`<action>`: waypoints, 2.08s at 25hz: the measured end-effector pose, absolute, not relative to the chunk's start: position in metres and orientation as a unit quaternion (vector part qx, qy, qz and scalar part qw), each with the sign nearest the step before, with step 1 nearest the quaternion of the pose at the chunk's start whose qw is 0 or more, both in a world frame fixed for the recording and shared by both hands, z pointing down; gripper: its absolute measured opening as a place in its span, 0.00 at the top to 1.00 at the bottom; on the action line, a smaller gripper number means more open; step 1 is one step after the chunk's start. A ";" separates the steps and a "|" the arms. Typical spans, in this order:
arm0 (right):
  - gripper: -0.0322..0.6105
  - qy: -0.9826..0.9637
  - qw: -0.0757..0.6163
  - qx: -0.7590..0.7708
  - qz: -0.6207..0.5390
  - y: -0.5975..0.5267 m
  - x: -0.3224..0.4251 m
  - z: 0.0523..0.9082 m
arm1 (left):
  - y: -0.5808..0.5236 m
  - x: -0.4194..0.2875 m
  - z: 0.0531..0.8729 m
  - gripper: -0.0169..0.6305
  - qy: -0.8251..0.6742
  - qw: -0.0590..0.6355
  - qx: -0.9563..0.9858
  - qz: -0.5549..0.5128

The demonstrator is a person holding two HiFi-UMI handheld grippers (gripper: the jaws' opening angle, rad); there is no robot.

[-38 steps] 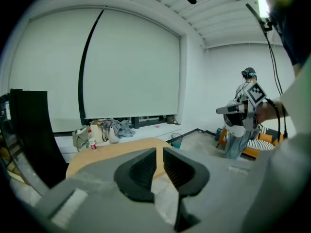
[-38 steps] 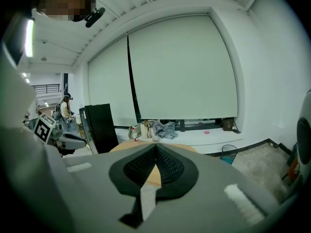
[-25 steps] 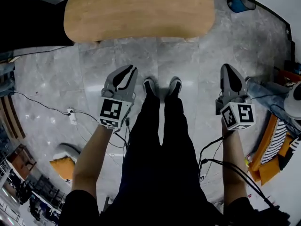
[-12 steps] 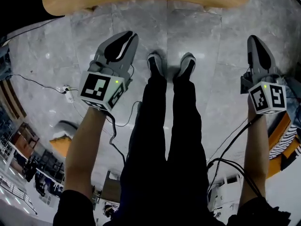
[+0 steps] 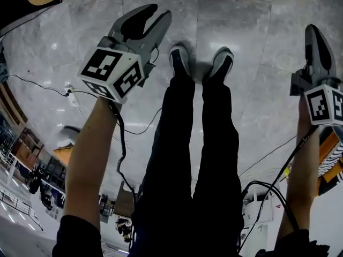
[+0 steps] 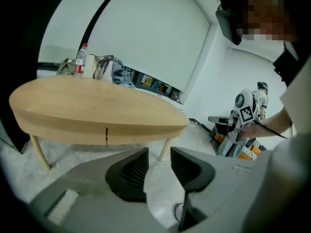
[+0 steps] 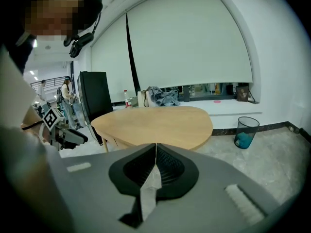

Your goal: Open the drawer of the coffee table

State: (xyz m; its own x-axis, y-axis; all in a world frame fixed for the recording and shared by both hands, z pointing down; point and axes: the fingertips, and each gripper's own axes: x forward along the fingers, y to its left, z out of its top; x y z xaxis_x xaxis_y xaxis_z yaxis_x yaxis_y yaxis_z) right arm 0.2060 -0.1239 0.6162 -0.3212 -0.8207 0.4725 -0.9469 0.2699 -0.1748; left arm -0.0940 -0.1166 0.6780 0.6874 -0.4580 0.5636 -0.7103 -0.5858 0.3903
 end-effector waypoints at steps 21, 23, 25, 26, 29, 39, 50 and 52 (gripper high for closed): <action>0.75 -0.795 0.143 0.537 0.244 -0.153 0.239 0.732 | -0.207 -0.097 0.805 0.55 -0.346 0.438 0.829 0.038; 0.71 -0.802 0.150 0.528 0.237 -0.158 0.237 0.743 | -0.217 -0.097 0.816 0.55 -0.344 0.442 0.828 0.023; 0.66 -0.807 0.154 0.520 0.233 -0.166 0.236 0.755 | -0.228 -0.098 0.829 0.55 -0.342 0.442 0.829 0.011; 0.64 -0.809 0.154 0.517 0.233 -0.172 0.236 0.761 | -0.234 -0.098 0.834 0.55 -0.340 0.441 0.831 0.003; 0.58 -0.816 0.140 0.511 0.232 -0.186 0.236 0.773 | -0.246 -0.097 0.842 0.54 -0.330 0.441 0.834 -0.020; 0.46 -0.840 0.076 0.500 0.194 -0.223 0.226 0.766 | -0.276 -0.087 0.825 0.47 -0.285 0.428 0.847 -0.135; 0.52 -0.837 0.107 0.505 0.180 -0.219 0.221 0.768 | -0.264 -0.089 0.825 0.47 -0.279 0.458 0.830 -0.150; 0.52 -0.837 0.116 0.505 0.175 -0.213 0.220 0.769 | -0.257 -0.091 0.826 0.47 -0.280 0.462 0.829 -0.144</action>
